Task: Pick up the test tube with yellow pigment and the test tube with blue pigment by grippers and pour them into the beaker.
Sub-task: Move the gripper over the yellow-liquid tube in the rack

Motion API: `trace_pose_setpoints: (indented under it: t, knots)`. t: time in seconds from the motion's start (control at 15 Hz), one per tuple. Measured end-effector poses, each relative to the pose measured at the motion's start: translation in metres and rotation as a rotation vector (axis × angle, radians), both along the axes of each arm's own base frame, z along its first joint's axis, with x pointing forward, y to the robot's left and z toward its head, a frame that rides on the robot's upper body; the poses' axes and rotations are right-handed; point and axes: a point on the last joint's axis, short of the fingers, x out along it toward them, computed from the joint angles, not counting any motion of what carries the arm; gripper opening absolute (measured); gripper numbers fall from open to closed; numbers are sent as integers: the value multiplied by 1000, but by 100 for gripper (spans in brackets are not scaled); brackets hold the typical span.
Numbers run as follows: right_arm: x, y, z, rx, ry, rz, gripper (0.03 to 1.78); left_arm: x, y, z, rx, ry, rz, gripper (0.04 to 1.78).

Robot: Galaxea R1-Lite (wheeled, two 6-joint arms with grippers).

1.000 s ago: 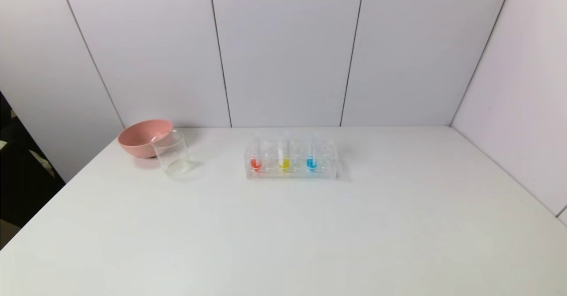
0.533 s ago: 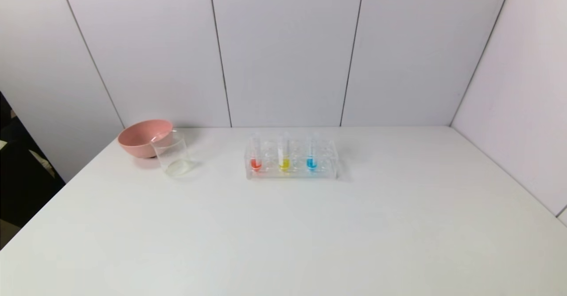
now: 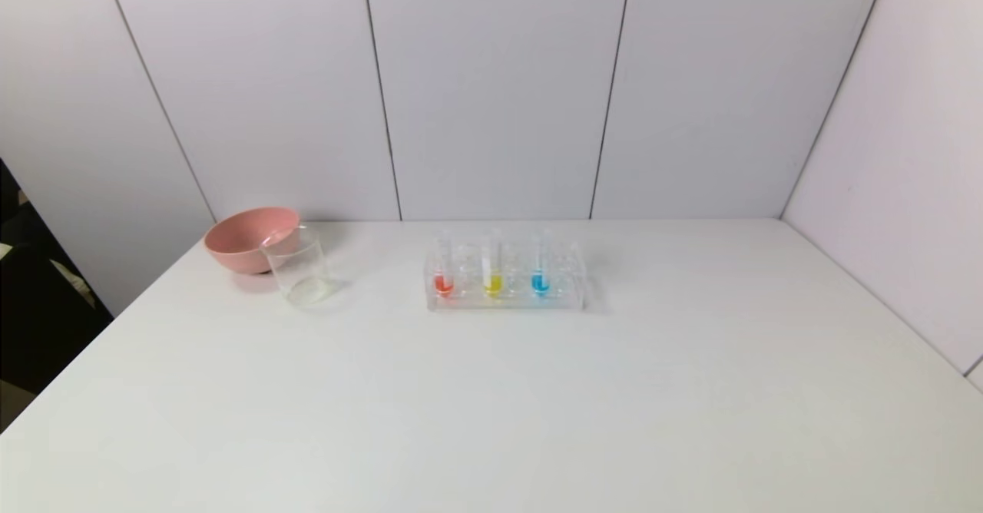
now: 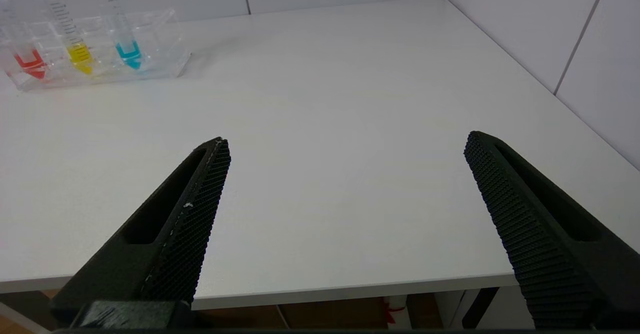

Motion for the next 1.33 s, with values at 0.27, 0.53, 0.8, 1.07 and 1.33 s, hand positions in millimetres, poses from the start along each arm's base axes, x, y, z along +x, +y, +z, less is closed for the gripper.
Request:
trace_pose_setpoints:
  t: [0.27,0.53,0.8,1.07,1.33]
  knots:
    - [0,0,0,0,0,0,171,-2,0,8,7,-34,-1,176]
    - [0,0,0,0,0,0,171,-8,-1,36,11,-56,-29,176]
    - [0,0,0,0,0,0,171,-3,-2,87,12,-82,-115,176]
    - [0,0,0,0,0,1,171,34,-4,136,9,-77,-193,176]
    - [0,0,0,0,0,0,171,98,-11,173,10,-92,-269,176]
